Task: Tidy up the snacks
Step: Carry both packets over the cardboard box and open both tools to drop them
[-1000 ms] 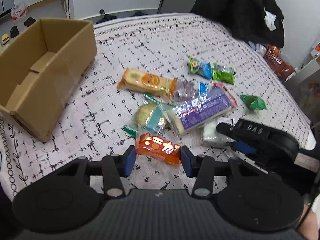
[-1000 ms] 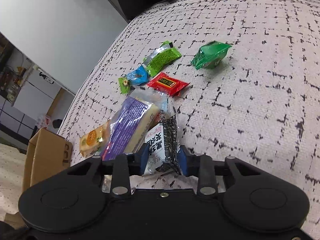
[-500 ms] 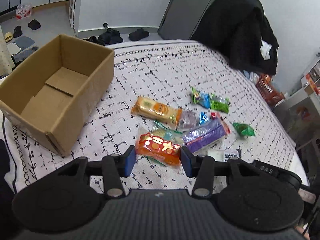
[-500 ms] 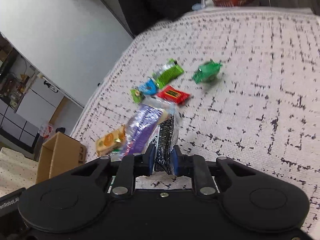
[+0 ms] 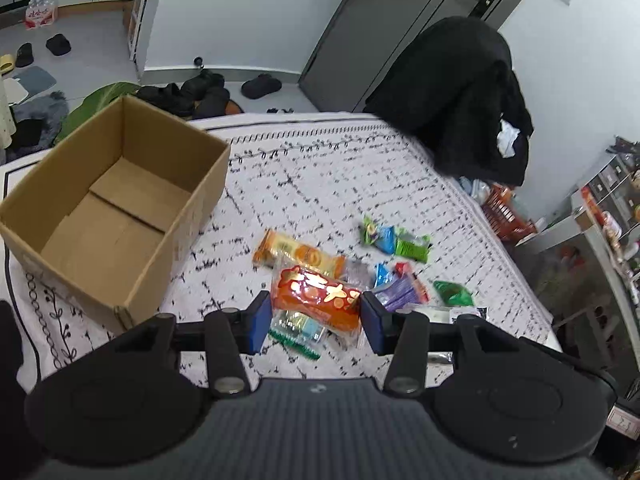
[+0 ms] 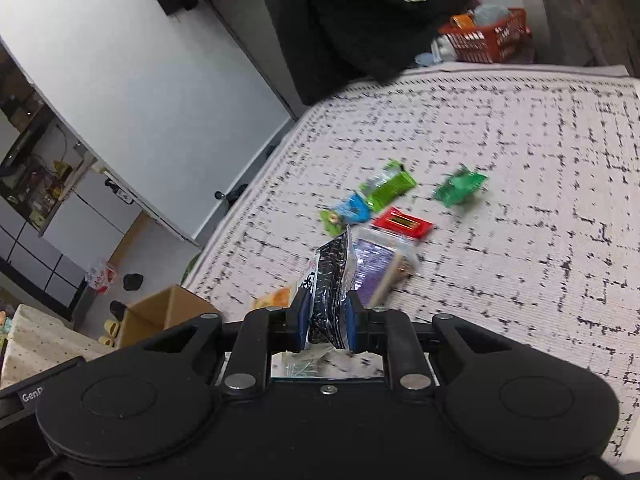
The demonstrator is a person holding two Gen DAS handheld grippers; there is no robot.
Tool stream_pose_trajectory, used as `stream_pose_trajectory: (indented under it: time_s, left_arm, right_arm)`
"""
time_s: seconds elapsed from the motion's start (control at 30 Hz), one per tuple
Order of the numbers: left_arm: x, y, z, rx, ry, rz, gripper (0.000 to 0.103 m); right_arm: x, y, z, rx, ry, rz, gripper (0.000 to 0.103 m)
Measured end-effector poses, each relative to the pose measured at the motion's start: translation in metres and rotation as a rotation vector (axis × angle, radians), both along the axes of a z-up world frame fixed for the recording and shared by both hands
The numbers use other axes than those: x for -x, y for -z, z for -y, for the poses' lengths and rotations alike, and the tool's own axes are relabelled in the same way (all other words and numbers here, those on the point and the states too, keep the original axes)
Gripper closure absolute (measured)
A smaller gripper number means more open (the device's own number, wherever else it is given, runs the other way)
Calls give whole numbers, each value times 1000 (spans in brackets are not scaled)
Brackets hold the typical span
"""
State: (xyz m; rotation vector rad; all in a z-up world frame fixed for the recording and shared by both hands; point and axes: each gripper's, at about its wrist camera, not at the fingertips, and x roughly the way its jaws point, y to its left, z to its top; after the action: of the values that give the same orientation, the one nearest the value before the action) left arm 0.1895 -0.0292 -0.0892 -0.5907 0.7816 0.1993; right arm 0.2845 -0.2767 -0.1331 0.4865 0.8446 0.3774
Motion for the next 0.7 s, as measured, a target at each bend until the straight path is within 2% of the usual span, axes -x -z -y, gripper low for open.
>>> stream_pose_trajectory:
  time_s: [0.43,0.57,0.7]
  left_arm:
    - [-2,-20,-53,-2,-15,43,56]
    - [0,-16,-67,1,-21,63,56]
    - [2,-7,-82,50,-40,67,56]
  right_arm:
    - [13,-28,-57,-4,-25,55,85]
    - [15,-32,-77,26,-47,65,85]
    - [18,-37,-95,57,-73,76,85]
